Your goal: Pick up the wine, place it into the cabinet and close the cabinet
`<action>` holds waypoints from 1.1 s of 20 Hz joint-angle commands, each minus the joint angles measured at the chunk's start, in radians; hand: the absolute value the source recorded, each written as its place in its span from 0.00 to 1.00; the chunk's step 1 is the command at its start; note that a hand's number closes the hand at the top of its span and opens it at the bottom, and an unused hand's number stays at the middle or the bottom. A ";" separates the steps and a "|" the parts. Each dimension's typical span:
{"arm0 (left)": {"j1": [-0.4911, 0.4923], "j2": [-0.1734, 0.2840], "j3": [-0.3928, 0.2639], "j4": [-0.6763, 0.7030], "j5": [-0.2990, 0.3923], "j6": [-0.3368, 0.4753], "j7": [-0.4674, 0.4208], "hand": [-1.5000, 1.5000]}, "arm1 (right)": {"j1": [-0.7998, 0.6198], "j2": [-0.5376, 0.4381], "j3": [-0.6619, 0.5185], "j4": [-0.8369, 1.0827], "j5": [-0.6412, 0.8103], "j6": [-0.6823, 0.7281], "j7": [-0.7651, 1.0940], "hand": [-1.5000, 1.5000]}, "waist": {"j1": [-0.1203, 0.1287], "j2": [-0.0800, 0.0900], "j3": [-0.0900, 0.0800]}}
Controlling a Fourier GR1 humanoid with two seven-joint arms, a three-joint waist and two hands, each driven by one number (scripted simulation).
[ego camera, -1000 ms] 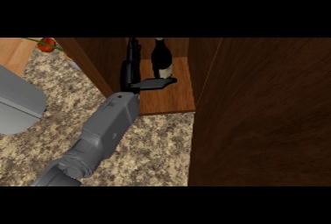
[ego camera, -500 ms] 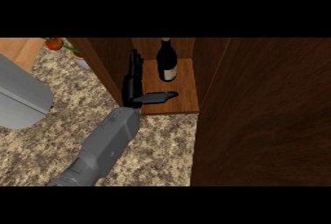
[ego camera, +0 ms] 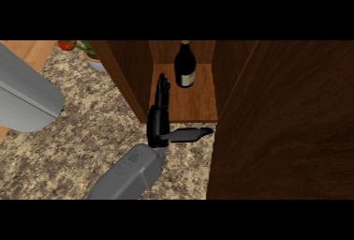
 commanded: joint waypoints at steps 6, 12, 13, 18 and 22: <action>0.218 0.017 -0.110 -0.371 -0.121 0.125 0.080 0.00 | 0.045 0.007 0.003 -0.092 0.001 -0.011 0.007 0.00 | 0.011 0.002 0.000; 0.391 0.045 -0.193 -0.575 -0.208 0.251 0.109 0.00 | 0.070 -0.044 -0.081 -0.117 -0.109 0.039 0.014 0.00 | 0.009 0.002 0.000; 0.423 0.129 -0.180 -0.647 -0.206 0.227 0.137 0.00 | 0.039 -0.042 -0.062 -0.139 -0.080 0.014 0.065 0.00 | 0.012 0.001 0.000; 0.513 0.178 -0.174 -0.813 -0.234 0.206 0.166 0.00 | 0.068 -0.005 -0.017 -0.085 -0.041 0.017 0.009 0.00 | 0.011 0.003 0.000; 0.601 0.247 -0.233 -0.906 -0.264 0.174 0.158 0.00 | 0.088 -0.021 -0.027 -0.082 -0.118 0.065 0.017 0.00 | 0.010 0.003 0.000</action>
